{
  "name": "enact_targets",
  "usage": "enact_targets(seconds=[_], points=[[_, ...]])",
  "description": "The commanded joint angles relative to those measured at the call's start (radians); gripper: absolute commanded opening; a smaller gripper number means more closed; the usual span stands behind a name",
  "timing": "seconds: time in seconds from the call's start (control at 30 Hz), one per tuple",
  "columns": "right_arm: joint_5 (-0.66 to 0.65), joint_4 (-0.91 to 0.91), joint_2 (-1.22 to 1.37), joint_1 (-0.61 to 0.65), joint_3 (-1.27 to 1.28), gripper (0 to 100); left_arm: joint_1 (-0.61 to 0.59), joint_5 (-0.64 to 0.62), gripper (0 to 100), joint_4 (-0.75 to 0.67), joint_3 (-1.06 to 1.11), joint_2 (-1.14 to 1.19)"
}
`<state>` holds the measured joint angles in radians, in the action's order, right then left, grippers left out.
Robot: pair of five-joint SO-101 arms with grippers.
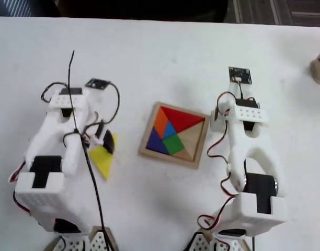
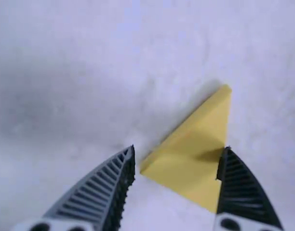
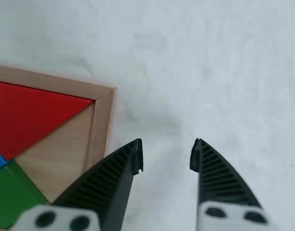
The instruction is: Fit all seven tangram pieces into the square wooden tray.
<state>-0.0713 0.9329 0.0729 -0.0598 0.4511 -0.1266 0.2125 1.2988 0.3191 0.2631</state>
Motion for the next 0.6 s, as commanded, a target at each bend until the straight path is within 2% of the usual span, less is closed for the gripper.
enact_targets(seconds=[0.0,0.23,0.37,0.57], points=[[-0.015,-0.018,-0.012,0.005,-0.049,16.3,0.007,-0.021,28,0.012,-0.052,-0.004],[-0.015,-0.016,-0.005,0.004,-0.054,16.3,0.012,-0.028,28,0.086,-0.051,-0.004],[-0.015,-0.016,-0.005,0.005,-0.054,16.3,0.007,-0.132,28,0.103,-0.052,0.002],[-0.015,-0.016,-0.005,0.002,-0.054,16.3,0.015,-0.190,28,0.103,-0.052,0.004]])
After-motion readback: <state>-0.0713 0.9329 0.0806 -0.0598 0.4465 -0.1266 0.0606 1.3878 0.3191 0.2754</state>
